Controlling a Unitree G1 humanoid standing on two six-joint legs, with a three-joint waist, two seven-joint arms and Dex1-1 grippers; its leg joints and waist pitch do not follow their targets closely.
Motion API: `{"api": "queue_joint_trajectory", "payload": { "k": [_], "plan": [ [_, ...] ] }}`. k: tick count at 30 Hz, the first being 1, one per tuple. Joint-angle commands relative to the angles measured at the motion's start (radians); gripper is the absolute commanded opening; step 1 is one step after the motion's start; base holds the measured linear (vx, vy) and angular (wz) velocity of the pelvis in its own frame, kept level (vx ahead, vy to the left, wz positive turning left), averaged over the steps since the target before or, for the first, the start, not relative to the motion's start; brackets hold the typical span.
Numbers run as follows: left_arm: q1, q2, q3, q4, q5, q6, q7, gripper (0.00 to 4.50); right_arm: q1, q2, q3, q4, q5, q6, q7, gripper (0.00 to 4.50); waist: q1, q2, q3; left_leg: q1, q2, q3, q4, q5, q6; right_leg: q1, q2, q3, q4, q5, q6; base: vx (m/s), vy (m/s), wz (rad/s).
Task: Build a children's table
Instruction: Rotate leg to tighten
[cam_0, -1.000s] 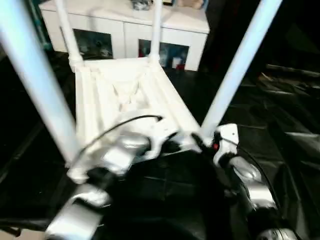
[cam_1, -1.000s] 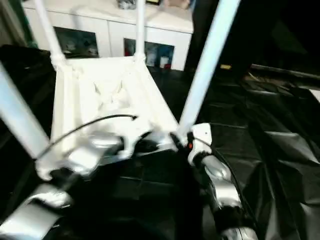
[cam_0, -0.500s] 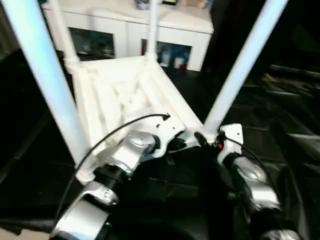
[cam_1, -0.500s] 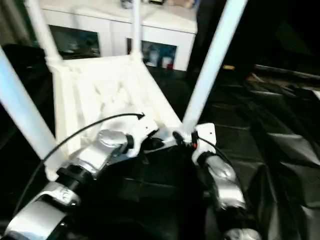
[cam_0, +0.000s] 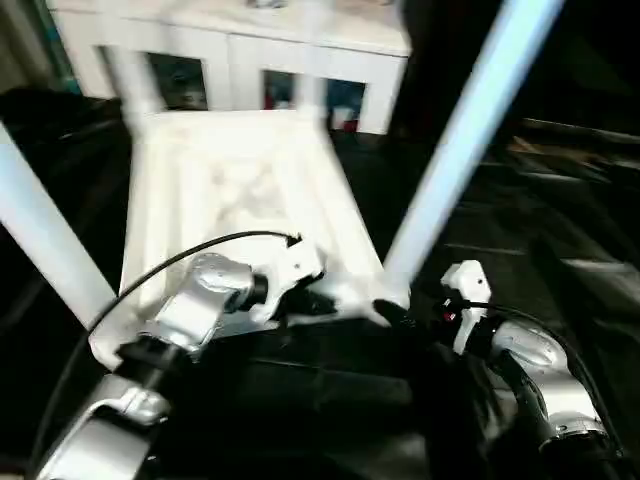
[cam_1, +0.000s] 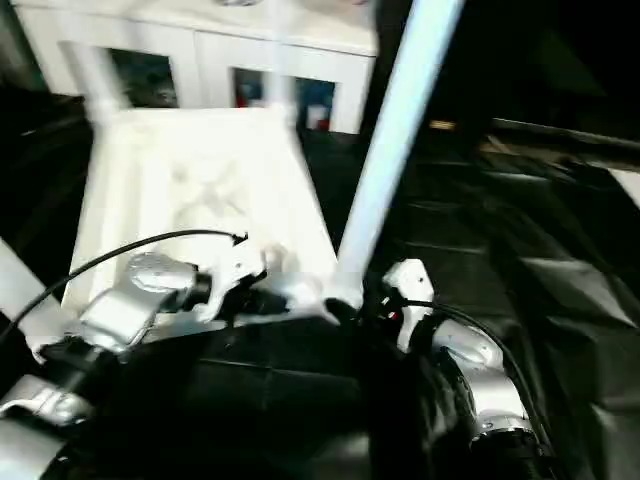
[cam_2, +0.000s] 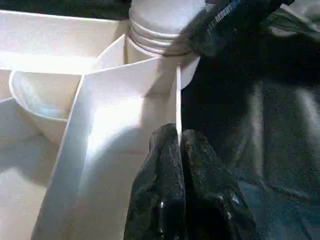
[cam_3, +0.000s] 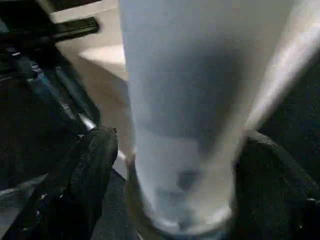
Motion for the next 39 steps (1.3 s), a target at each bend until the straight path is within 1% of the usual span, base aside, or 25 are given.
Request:
{"api": "queue_joint_trajectory", "payload": {
  "k": [1,2,3,4,6,7,8,9,10,11,13,14,19,26,27,28,30,31,32,33,34,35,36,38,39],
  "plan": [
    [0.052,0.031,-0.069,0.031,0.034,0.047,-0.038,0.0,0.013,-0.016,0.008,-0.013,0.007,0.011,0.024,3.78,0.001,0.006,-0.035,0.007,0.063,-0.02,-0.058,-0.157,0.095,0.035,-0.072,0.043,-0.059,-0.048,-0.27,0.0,0.0,0.0],
    [0.053,0.033,-0.069,0.03,0.035,0.046,-0.038,0.0,0.013,-0.016,0.01,-0.013,0.006,0.011,0.028,3.78,0.0,0.006,-0.033,0.007,0.063,-0.021,-0.061,-0.185,0.08,0.034,-0.073,0.044,-0.064,-0.094,-0.26,0.0,0.0,0.0],
    [0.054,0.034,-0.069,0.029,0.035,0.046,-0.037,0.0,0.014,-0.016,0.011,-0.013,0.006,0.01,0.029,3.78,0.0,0.006,-0.033,0.008,0.063,-0.022,-0.061,-0.196,0.073,0.033,-0.073,0.045,-0.065,-0.113,-0.254,0.0,0.0,0.0],
    [0.057,0.039,-0.067,0.026,0.032,0.046,-0.035,0.0,0.016,-0.019,0.021,-0.012,0.001,0.013,0.044,3.78,-0.001,0.002,-0.034,0.008,0.063,-0.023,-0.062,-0.205,0.063,0.034,-0.074,0.046,-0.067,-0.139,-0.245,0.0,0.0,0.0],
    [0.061,0.045,-0.066,0.022,0.028,0.048,-0.036,0.0,0.012,-0.016,0.024,0.005,-0.008,0.004,0.042,3.78,-0.001,0.003,-0.034,0.008,0.062,-0.023,-0.062,-0.202,0.053,0.034,-0.075,0.047,-0.067,-0.15,-0.235,0.0,0.0,0.0],
    [0.062,0.046,-0.066,0.022,0.028,0.048,-0.034,0.0,0.008,-0.013,0.02,0.013,-0.008,0.001,0.038,3.78,-0.001,0.002,-0.035,0.009,0.062,-0.023,-0.062,-0.196,0.053,0.034,-0.074,0.047,-0.066,-0.143,-0.235,0.0,0.0,0.0],
    [0.063,0.046,-0.066,0.022,0.028,0.048,-0.034,0.0,0.007,-0.012,0.019,0.016,-0.008,0.001,0.037,3.64,-0.002,0.002,-0.036,0.008,0.061,-0.022,-0.06,-0.18,0.055,0.036,-0.074,0.047,-0.064,-0.119,-0.238,0.0,0.0,0.0],
    [0.064,0.046,-0.066,0.021,0.028,0.048,-0.034,0.0,0.004,-0.01,0.016,0.02,-0.006,0.001,0.036,3.64,-0.002,0.0,-0.04,0.008,0.061,-0.022,-0.057,-0.159,0.061,0.037,-0.073,0.046,-0.059,-0.084,-0.243,0.0,0.0,0.0],
    [0.064,0.046,-0.066,0.021,0.028,0.048,-0.034,0.0,0.004,-0.01,0.016,0.02,-0.006,0.001,0.036,3.53,-0.002,0.0,-0.04,0.008,0.061,-0.022,-0.057,-0.159,0.061,0.037,-0.073,0.046,-0.059,-0.084,-0.243,0.0,0.0,0.0],
    [0.065,0.047,-0.065,0.017,0.028,0.051,-0.037,0.0,0.003,-0.009,0.015,0.02,-0.004,0.003,0.037,3.43,-0.001,0.0,-0.04,0.007,0.059,-0.021,-0.055,-0.139,0.072,0.039,-0.072,0.046,-0.056,-0.052,-0.25,0.0,0.0,0.0],
    [0.068,0.049,-0.064,0.01,0.027,0.055,-0.04,0.0,0.0,-0.007,0.013,0.02,-0.001,0.004,0.039,3.27,-0.001,0.001,-0.041,0.007,0.06,-0.021,-0.055,-0.13,0.078,0.039,-0.073,0.045,-0.054,-0.036,-0.256,0.0,0.0,0.0],
    [0.069,0.049,-0.064,0.009,0.027,0.056,-0.041,0.0,0.0,-0.006,0.012,0.021,0.0,0.003,0.04,3.18,-0.001,0.0,-0.041,0.007,0.06,-0.02,-0.054,-0.128,0.08,0.04,-0.072,0.045,-0.053,-0.032,-0.259,0.0,0.0,0.0],
    [0.071,0.054,-0.066,0.007,0.026,0.055,-0.044,0.0,-0.002,0.0,0.012,0.025,0.007,-0.001,0.045,2.79,-0.001,0.001,-0.042,0.008,0.059,-0.02,-0.053,-0.137,0.077,0.04,-0.072,0.044,-0.054,-0.04,-0.261,0.0,0.0,0.0],
    [0.076,0.052,-0.068,0.001,0.027,0.059,-0.042,0.0,0.008,0.012,0.011,0.027,0.013,0.003,0.039,2.69,-0.002,0.002,-0.043,0.008,0.058,-0.02,-0.051,-0.123,0.081,0.042,-0.071,0.044,-0.049,-0.006,-0.268,0.0,0.0,0.0],
    [0.072,0.034,-0.063,0.014,0.03,0.057,-0.012,0.0,0.005,0.028,-0.003,0.048,0.002,-0.011,-0.009,2.69,-0.002,0.002,-0.043,0.008,0.058,-0.02,-0.051,-0.122,0.082,0.042,-0.071,0.044,-0.049,-0.004,-0.27,0.0,0.0,0.0],
    [0.064,0.012,-0.053,0.033,0.034,0.055,0.028,0.0,-0.004,0.046,-0.018,0.079,-0.015,-0.027,-0.069,2.69,-0.003,0.003,-0.042,0.008,0.058,-0.019,-0.052,-0.132,0.078,0.04,-0.071,0.044,-0.051,-0.015,-0.271,0.0,0.0,0.0],
    [0.042,-0.039,-0.03,0.077,0.041,0.056,0.118,0.0,-0.025,0.073,-0.042,0.134,-0.042,-0.043,-0.173,2.68,-0.005,0.004,-0.037,0.009,0.058,-0.02,-0.054,-0.171,0.052,0.034,-0.072,0.044,-0.059,-0.081,-0.269,0.0,0.0,0.0],
    [0.033,-0.057,-0.022,0.093,0.043,0.057,0.149,0.0,-0.03,0.081,-0.047,0.149,-0.049,-0.048,-0.2,2.68,-0.007,0.004,-0.033,0.011,0.059,-0.023,-0.059,-0.215,0.03,0.033,-0.074,0.045,-0.066,-0.161,-0.256,0.0,0.0,0.0],
    [0.023,-0.078,-0.013,0.112,0.046,0.054,0.188,0.0,-0.034,0.09,-0.052,0.161,-0.055,-0.051,-0.227,2.68,-0.006,0.004,-0.033,0.013,0.059,-0.025,-0.06,-0.239,0.022,0.033,-0.074,0.044,-0.07,-0.205,-0.244,-0.056,0.014,0.01],
    [0.006,-0.114,0.001,0.14,0.047,0.062,0.246,0.0,-0.043,0.109,-0.061,0.18,-0.066,-0.047,-0.285,2.68,-0.006,0.004,-0.031,0.016,0.059,-0.026,-0.061,-0.279,0.009,0.028,-0.075,0.045,-0.078,-0.278,-0.219,-0.056,0.014,0.01],
    [-0.007,-0.142,0.011,0.162,0.047,0.069,0.289,0.0,-0.051,0.125,-0.068,0.195,-0.074,-0.041,-0.332,2.68,-0.008,0.006,-0.03,0.017,0.059,-0.027,-0.063,-0.302,-0.004,0.023,-0.076,0.047,-0.083,-0.325,-0.198,0.0,0.0,0.0],
    [-0.014,-0.157,0.017,0.174,0.047,0.072,0.313,0.0,-0.056,0.135,-0.071,0.203,-0.078,-0.039,-0.357,2.68,-0.009,0.003,-0.031,0.014,0.058,-0.03,-0.064,-0.311,-0.01,0.024,-0.077,0.047,-0.086,-0.352,-0.182,0.0,0.0,0.0],
    [-0.024,-0.179,0.021,0.19,0.049,0.081,0.344,0.0,-0.065,0.151,-0.078,0.214,-0.082,-0.034,-0.396,2.67,-0.007,0.002,-0.033,0.012,0.058,-0.031,-0.065,-0.308,-0.01,0.027,-0.077,0.047,-0.086,-0.352,-0.174,0.0,0.0,0.0],
    [-0.041,-0.218,0.023,0.218,0.051,0.1,0.384,0.0,-0.083,0.185,-0.093,0.231,-0.084,-0.023,-0.465,2.67,-0.007,0.004,-0.033,0.015,0.057,-0.03,-0.065,-0.302,-0.008,0.021,-0.077,0.048,-0.088,-0.346,-0.165,0.0,0.0,0.0],
    [-0.055,-0.246,0.025,0.245,0.055,0.104,0.417,0.0,-0.097,0.205,-0.091,0.249,-0.101,-0.03,-0.508,2.67,-0.007,0.006,-0.034,0.011,0.057,-0.032,-0.066,-0.295,-0.006,0.025,-0.076,0.048,-0.086,-0.332,-0.164,0.0,0.0,0.0]
  ]
}}
